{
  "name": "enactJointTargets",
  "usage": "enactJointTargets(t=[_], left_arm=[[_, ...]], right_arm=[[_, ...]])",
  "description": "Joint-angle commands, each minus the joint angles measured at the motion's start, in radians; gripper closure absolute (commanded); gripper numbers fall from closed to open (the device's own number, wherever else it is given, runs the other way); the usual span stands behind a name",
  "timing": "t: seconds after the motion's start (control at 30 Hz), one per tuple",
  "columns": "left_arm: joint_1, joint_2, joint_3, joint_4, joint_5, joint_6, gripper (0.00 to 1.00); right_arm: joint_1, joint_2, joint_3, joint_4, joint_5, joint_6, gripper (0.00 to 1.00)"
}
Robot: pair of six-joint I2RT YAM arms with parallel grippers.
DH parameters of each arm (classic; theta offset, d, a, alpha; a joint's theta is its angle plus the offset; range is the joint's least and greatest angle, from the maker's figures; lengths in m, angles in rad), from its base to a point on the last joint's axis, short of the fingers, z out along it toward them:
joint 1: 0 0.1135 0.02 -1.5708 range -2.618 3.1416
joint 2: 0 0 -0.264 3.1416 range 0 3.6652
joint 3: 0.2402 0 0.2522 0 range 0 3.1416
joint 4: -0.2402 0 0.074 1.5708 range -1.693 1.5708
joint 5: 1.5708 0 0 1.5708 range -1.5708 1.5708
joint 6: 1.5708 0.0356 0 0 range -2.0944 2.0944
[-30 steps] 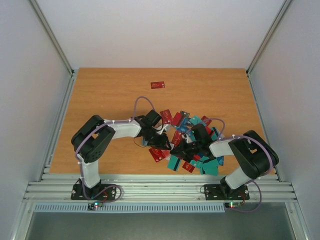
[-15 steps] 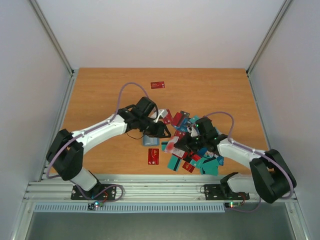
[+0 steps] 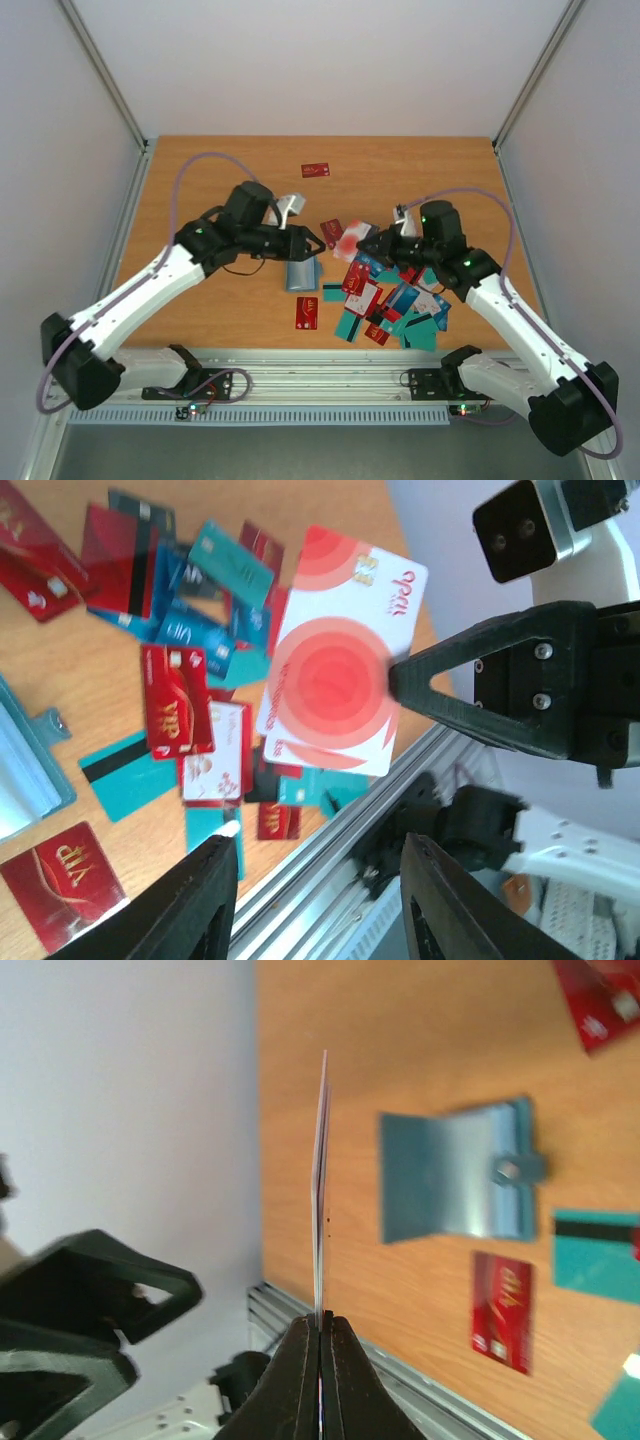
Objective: Put the credit cards into the card holder
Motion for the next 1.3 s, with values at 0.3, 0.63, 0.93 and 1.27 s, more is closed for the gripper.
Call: enactJointTargets(t=[0.3, 0.63, 0.93, 1.27], left_arm=[[0.085, -0.192, -0.046, 0.515, 0.132, -0.331, 0.48], [0.09, -0.124, -0.064, 0.827, 0.17, -0.544, 0.55], [0.09, -0.093, -0.062, 0.848, 0.16, -0.575, 0.6], [0.09, -0.032, -0.036, 0.951, 0.19, -0.625, 0.65]], right_arm=[[-0.006, -0.059, 0.303, 0.119, 0.05, 0.212, 0.99], [-0.006, -0.056, 0.342, 0.264, 0.056, 0.343, 0.99], [-0.006, -0.057, 0.362, 0.316, 0.056, 0.385, 0.99], [-0.005, -0.047, 0.367, 0.338, 0.04, 0.401, 0.99]])
